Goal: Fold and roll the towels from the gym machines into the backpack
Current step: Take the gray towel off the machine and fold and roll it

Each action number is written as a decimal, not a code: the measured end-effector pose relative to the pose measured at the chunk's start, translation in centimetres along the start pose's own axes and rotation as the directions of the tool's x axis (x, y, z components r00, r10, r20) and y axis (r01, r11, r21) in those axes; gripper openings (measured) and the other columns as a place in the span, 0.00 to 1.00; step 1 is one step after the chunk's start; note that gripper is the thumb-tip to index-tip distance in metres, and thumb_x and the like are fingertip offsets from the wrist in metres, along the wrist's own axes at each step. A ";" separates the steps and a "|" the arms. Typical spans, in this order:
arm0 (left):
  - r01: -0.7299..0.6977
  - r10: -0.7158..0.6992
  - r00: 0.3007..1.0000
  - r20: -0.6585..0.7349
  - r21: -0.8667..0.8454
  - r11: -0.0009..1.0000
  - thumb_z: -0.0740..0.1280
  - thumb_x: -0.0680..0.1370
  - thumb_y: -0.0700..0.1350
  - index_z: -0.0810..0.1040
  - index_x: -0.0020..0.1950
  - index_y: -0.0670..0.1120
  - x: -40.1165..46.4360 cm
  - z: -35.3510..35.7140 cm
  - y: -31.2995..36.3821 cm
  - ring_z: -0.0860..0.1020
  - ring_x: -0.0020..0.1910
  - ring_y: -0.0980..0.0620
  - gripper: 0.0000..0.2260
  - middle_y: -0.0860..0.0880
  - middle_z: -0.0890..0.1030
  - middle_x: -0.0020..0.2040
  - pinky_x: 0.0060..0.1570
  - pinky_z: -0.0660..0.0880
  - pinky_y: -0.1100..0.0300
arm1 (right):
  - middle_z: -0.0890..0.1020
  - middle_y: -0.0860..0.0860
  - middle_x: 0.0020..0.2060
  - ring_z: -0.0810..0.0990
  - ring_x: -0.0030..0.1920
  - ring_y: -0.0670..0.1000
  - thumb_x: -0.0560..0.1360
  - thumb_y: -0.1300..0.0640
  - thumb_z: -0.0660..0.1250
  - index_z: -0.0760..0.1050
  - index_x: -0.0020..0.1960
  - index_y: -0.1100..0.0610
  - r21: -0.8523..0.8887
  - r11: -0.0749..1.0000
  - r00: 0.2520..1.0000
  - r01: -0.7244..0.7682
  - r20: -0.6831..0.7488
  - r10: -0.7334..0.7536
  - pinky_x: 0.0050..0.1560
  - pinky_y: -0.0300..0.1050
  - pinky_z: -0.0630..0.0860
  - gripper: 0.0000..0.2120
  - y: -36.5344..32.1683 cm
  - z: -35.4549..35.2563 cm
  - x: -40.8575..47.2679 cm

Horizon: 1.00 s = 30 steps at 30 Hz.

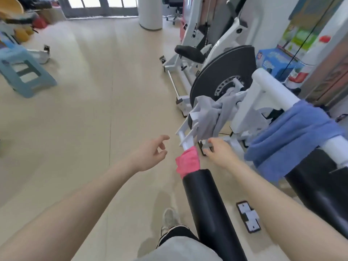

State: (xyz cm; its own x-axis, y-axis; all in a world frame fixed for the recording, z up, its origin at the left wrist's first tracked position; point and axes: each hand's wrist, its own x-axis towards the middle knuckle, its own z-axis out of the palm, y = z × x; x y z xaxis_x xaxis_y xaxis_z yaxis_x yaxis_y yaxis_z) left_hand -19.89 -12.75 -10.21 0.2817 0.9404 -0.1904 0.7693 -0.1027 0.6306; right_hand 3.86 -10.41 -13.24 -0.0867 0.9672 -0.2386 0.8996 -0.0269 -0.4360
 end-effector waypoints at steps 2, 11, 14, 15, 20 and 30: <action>-0.009 0.009 1.000 -0.002 -0.021 1.000 0.60 0.78 0.41 0.67 0.67 0.45 4.7 -2.2 -0.2 0.76 0.45 0.46 0.17 0.48 0.74 0.52 0.50 0.72 0.57 | 0.71 0.57 0.63 0.72 0.61 0.58 0.77 0.53 0.59 0.68 0.63 0.59 -0.003 1.000 0.999 -0.026 -0.023 0.025 0.56 0.51 0.70 0.17 -1.1 -1.8 4.4; -0.150 0.130 0.976 0.175 0.104 0.983 0.59 0.79 0.43 0.72 0.64 0.47 20.0 -6.3 -3.7 0.75 0.48 0.52 0.14 0.51 0.77 0.56 0.51 0.70 0.62 | 0.67 0.60 0.65 0.71 0.61 0.62 0.78 0.55 0.58 0.63 0.66 0.63 0.048 0.953 0.945 -0.300 -0.120 0.304 0.57 0.55 0.72 0.20 -2.0 -2.4 17.8; -0.233 0.193 0.940 0.281 0.117 0.965 0.59 0.79 0.43 0.72 0.64 0.47 24.7 -7.4 -4.3 0.75 0.49 0.50 0.14 0.50 0.77 0.57 0.53 0.71 0.60 | 0.67 0.60 0.66 0.73 0.60 0.63 0.78 0.58 0.56 0.60 0.69 0.64 0.122 0.850 0.832 -0.512 -0.174 0.526 0.56 0.55 0.73 0.21 -1.3 -1.7 21.6; -0.258 0.213 0.927 0.309 0.113 0.960 0.59 0.79 0.43 0.72 0.64 0.46 26.2 -7.8 -4.5 0.76 0.49 0.50 0.14 0.50 0.77 0.57 0.53 0.71 0.59 | 0.67 0.60 0.67 0.73 0.60 0.63 0.79 0.59 0.55 0.59 0.70 0.64 0.150 0.803 0.785 -0.576 -0.171 0.595 0.56 0.54 0.73 0.21 -1.1 -1.4 22.6; -0.361 0.297 0.865 0.405 0.090 0.928 0.59 0.78 0.44 0.74 0.62 0.47 32.7 -10.2 -5.5 0.74 0.45 0.53 0.13 0.54 0.75 0.51 0.50 0.74 0.59 | 0.64 0.62 0.65 0.75 0.52 0.65 0.78 0.60 0.58 0.64 0.65 0.66 0.317 0.637 0.609 -0.702 -0.196 0.769 0.53 0.54 0.72 0.18 -0.6 -0.4 25.7; -0.577 0.441 0.661 0.608 0.036 0.816 0.59 0.79 0.43 0.69 0.67 0.48 38.7 -10.3 -4.2 0.74 0.49 0.51 0.16 0.51 0.74 0.58 0.51 0.70 0.60 | 0.72 0.58 0.50 0.73 0.52 0.60 0.78 0.58 0.59 0.73 0.50 0.62 0.488 0.663 0.514 -0.568 -0.418 0.749 0.50 0.50 0.69 0.08 -2.3 -0.2 24.9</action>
State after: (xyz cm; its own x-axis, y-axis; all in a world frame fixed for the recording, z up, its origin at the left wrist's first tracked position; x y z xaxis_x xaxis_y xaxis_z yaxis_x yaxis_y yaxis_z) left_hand -18.08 27.37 -12.48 0.8737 0.3790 -0.3051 0.4855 -0.6385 0.5972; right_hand -0.28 13.76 -18.03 0.8079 0.5830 -0.0862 0.4365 -0.6902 -0.5772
